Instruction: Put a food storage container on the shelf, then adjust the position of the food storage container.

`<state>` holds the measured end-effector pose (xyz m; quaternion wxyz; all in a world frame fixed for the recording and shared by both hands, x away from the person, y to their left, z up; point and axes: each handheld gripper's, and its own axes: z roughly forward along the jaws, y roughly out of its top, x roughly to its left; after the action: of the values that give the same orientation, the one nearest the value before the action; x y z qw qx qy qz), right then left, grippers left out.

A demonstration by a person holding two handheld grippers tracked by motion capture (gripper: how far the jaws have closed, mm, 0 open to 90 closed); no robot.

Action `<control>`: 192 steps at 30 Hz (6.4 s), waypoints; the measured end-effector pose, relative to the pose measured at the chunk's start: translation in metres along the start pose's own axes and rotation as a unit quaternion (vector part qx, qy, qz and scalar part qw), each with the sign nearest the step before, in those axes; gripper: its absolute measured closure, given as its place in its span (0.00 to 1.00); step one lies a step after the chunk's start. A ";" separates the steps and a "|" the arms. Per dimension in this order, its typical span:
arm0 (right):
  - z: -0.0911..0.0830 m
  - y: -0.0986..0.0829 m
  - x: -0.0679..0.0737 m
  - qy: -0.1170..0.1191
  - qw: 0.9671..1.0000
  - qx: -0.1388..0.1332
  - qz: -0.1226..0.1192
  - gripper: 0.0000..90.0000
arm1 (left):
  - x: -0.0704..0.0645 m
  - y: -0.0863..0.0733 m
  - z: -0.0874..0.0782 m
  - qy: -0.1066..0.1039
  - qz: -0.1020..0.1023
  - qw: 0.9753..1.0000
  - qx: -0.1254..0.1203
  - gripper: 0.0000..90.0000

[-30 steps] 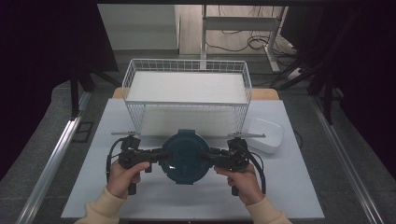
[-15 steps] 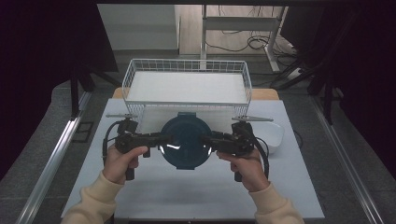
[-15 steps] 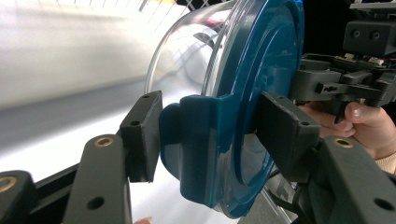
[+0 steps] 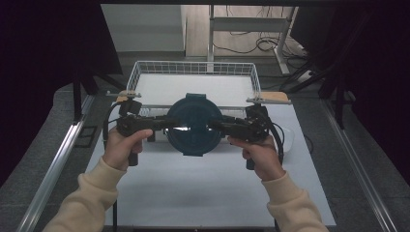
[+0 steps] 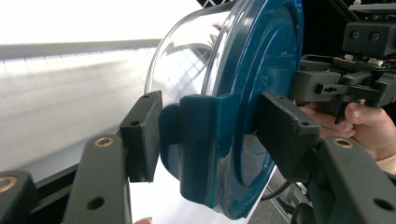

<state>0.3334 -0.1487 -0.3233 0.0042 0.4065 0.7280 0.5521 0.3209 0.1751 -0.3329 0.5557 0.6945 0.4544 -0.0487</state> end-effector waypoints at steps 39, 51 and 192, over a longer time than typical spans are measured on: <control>0.026 0.102 -0.028 0.002 1.000 -0.001 -0.002 0.46 | 0.033 0.105 0.012 -0.014 -0.024 1.000 0.008 0.47; 0.051 0.106 -0.060 -0.003 0.999 0.020 0.032 0.46 | 0.065 0.108 0.036 -0.004 -0.060 0.998 0.022 0.46; -0.040 -0.018 -0.170 -0.264 0.940 0.198 -0.092 0.92 | 0.064 -0.184 0.008 0.112 0.085 0.986 0.085 0.25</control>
<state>0.4187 -0.2830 -0.3972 0.1664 0.4617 0.8294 0.2670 0.2352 0.1999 -0.5061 0.4421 0.7764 0.4475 0.0386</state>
